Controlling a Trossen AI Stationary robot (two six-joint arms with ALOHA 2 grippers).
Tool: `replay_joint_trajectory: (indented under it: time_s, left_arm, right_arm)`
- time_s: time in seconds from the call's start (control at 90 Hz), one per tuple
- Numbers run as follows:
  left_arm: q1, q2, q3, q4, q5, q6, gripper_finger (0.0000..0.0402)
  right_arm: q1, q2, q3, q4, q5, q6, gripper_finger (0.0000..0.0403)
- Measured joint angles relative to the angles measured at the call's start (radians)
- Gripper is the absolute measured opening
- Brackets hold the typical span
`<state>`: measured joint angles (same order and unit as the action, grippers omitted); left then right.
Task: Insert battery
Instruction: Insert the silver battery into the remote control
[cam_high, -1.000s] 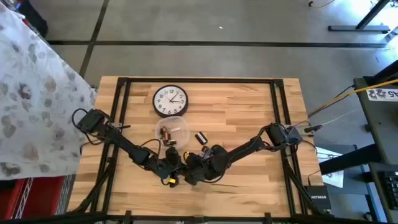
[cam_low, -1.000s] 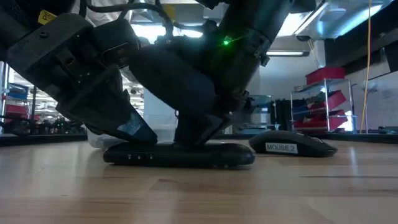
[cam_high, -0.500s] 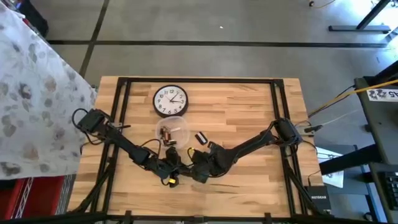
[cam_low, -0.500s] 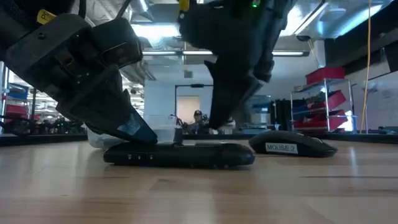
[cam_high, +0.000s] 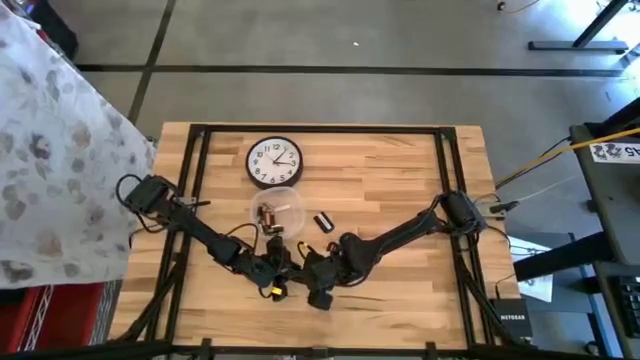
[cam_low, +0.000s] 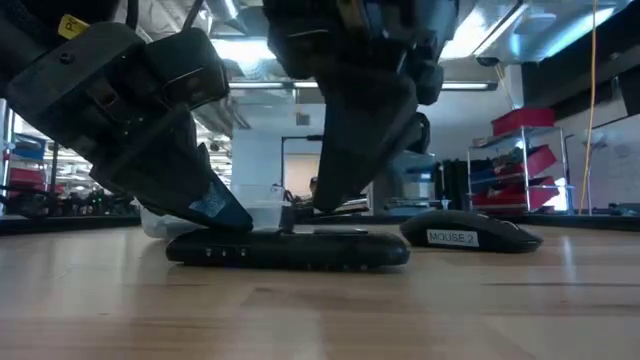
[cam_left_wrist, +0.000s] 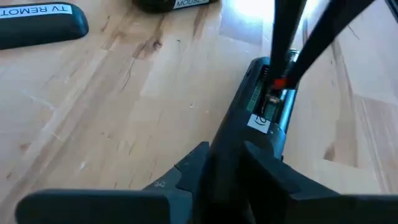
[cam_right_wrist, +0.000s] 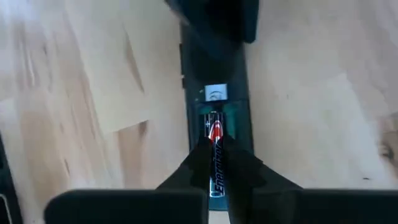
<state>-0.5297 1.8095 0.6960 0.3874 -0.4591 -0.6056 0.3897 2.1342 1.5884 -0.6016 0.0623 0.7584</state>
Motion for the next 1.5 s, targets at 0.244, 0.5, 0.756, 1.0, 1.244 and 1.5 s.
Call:
replay_joint_trajectory:
  time_s: [0.244,0.5,0.756,1.0,1.244,1.5]
  left_arm:
    - [0.0,0.0,0.0,-0.001,-0.002,-0.004,0.0075]
    - [0.001,0.0,0.0,-0.002,-0.001,-0.003,0.0075]
    - [0.0,0.0,0.0,-0.001,-0.001,-0.004,0.0075]
    - [0.0,0.0,0.0,-0.002,-0.001,-0.006,0.0075]
    - [0.0,0.0,0.0,-0.002,-0.001,-0.011,0.0075]
    - [0.0,0.0,0.0,-0.002,-0.001,-0.007,0.0075]
  right_arm:
    - [-0.013,0.032,0.003,0.005,-0.008,-0.007,0.0]
    - [-0.011,0.047,0.007,-0.001,-0.014,-0.007,0.0]
    - [-0.013,0.045,0.039,-0.051,-0.042,-0.035,0.0]
    - [-0.018,0.048,0.107,-0.175,-0.073,-0.058,0.0004]
    - [-0.017,0.048,0.108,-0.174,-0.078,-0.059,0.0002]
    - [-0.016,0.048,0.116,-0.154,-0.012,-0.1,0.0046]
